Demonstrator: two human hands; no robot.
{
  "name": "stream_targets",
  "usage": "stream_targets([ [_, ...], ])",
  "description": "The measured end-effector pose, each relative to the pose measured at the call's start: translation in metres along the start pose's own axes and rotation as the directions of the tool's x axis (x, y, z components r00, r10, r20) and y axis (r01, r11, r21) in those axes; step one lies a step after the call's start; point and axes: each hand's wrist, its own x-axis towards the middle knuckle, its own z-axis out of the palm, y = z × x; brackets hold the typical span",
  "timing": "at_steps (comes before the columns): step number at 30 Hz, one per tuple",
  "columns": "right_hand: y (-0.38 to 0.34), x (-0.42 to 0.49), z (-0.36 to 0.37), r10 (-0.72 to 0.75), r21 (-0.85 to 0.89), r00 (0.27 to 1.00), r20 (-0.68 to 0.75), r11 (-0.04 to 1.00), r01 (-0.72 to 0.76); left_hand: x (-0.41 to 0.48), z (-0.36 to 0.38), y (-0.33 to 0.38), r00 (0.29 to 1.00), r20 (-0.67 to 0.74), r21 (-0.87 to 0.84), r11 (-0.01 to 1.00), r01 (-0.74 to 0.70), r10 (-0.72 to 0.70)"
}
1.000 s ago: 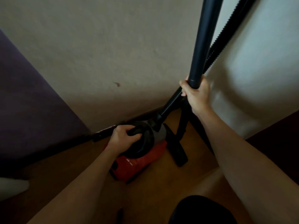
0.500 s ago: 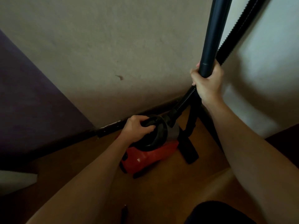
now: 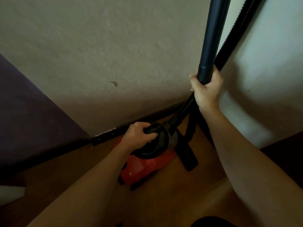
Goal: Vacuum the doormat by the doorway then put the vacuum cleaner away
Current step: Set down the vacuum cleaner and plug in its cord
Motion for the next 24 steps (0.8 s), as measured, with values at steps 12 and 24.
stream_targets([
  [12,0.028,-0.019,0.0,0.122,-0.135,0.991,0.063,0.984,-0.112,0.0,0.012,0.006,0.986,-0.154,-0.035,0.997,-0.064,0.058],
  [24,0.023,-0.041,-0.02,0.144,-0.202,0.978,0.151,0.973,-0.113,-0.022,-0.001,-0.006,0.963,-0.218,-0.059,0.983,-0.177,0.16],
])
